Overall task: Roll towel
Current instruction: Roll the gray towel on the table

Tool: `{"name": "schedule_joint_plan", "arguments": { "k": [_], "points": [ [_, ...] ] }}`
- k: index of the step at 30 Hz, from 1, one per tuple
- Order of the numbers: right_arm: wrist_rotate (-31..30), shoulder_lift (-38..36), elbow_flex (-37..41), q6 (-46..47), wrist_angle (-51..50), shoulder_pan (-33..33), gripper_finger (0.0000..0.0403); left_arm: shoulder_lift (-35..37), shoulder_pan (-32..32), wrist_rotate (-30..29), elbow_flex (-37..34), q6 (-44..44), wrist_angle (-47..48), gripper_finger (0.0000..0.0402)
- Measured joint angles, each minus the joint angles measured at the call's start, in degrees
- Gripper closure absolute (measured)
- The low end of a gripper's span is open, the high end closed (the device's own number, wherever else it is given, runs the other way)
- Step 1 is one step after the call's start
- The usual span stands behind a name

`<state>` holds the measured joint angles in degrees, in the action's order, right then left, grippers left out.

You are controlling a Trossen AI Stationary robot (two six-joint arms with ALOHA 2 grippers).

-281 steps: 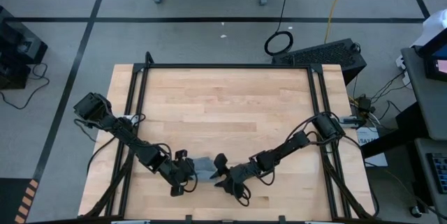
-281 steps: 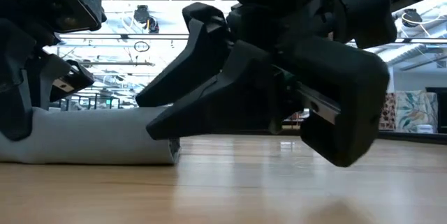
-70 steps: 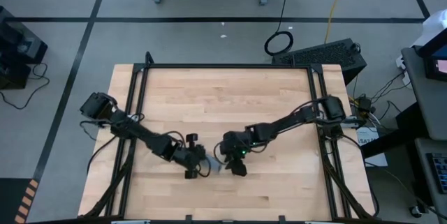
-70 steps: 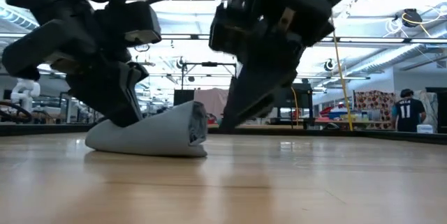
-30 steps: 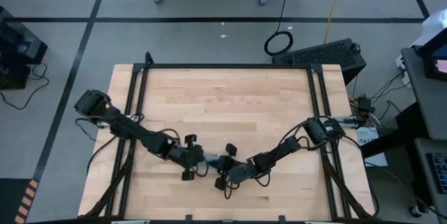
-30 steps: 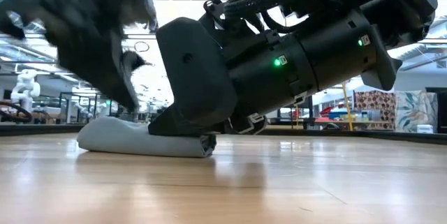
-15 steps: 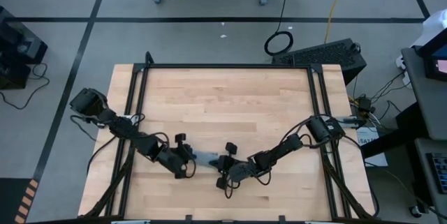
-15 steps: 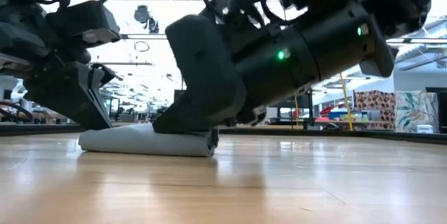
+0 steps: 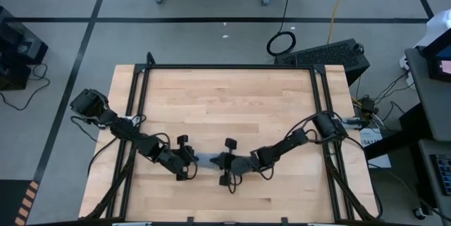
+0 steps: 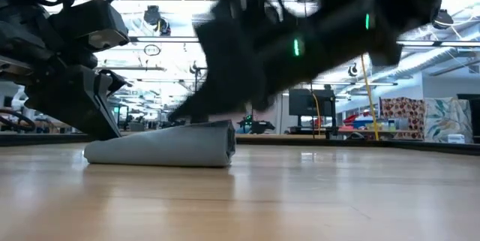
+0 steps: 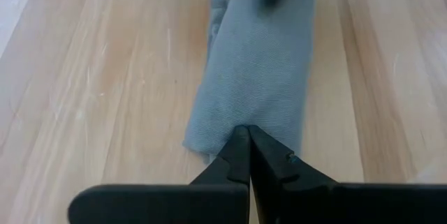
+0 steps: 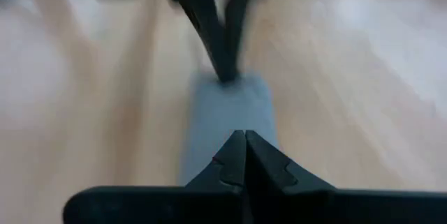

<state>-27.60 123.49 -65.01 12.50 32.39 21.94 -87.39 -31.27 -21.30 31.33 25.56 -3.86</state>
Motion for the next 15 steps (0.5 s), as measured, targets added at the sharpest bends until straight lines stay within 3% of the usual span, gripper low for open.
{"name": "schedule_joint_plan", "arguments": {
  "k": [10,15],
  "points": [
    [3.7,6.6,8.1,9.2,20.5,-2.5,0.0403,0.0,0.0,1.3,0.0,-0.4,-0.1,0.04],
    [4.0,6.7,8.8,9.0,23.2,-2.3,0.0403,0.7,0.0,1.7,0.0,-0.5,-0.1,0.04]
  ]
}}
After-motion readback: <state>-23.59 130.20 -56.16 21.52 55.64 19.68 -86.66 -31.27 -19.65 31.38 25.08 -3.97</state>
